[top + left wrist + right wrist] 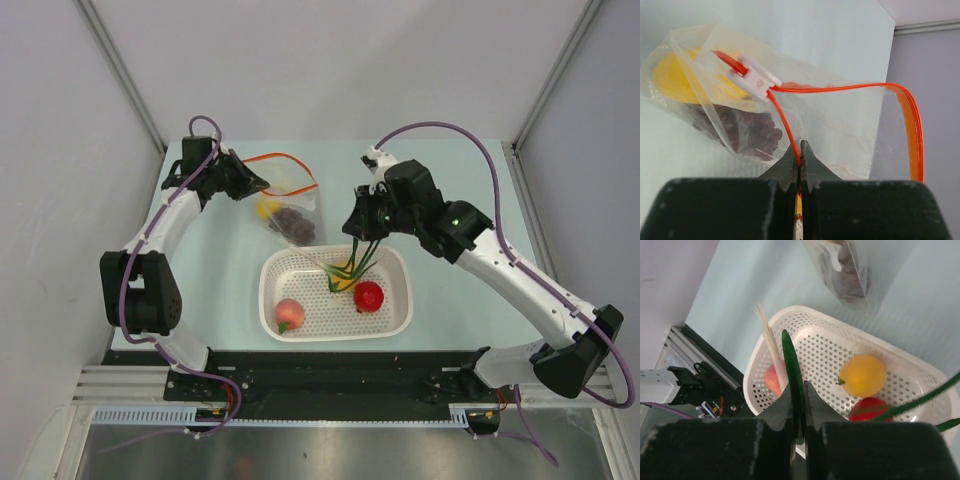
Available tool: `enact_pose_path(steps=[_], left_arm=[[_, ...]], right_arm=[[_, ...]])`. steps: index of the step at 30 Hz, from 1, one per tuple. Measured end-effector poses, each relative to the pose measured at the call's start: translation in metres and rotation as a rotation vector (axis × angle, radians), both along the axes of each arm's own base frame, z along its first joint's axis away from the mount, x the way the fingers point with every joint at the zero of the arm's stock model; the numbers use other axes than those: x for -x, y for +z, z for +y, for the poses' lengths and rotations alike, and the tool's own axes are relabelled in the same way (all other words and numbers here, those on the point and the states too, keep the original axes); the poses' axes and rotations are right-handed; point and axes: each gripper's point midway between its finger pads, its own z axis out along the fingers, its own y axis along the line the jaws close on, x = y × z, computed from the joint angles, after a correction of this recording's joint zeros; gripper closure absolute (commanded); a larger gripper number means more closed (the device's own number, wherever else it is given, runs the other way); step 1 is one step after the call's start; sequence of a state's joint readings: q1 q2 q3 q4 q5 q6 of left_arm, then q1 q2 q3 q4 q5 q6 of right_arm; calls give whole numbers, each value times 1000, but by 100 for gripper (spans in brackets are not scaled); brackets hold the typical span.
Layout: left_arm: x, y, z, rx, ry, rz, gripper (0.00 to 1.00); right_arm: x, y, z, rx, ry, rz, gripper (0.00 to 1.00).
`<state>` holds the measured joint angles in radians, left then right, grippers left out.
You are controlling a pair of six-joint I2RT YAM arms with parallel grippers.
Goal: Open the zip-top bag and remove the fake food
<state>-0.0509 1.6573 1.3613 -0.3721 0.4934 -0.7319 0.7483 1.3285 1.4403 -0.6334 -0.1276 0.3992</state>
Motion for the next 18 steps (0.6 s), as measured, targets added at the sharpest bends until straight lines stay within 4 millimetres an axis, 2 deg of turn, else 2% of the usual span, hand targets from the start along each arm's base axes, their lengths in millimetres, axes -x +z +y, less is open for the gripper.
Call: enact_pose_path(steps=[9, 14, 18], left_arm=[[0, 0, 1, 0, 2, 0, 100], [0, 0, 1, 0, 2, 0, 100], [0, 0, 1, 0, 2, 0, 100]], right_arm=[[11, -35, -23, 119, -50, 88, 100], [27, -71, -31, 171, -6, 163, 100], [33, -90, -30, 154, 41, 224, 100]])
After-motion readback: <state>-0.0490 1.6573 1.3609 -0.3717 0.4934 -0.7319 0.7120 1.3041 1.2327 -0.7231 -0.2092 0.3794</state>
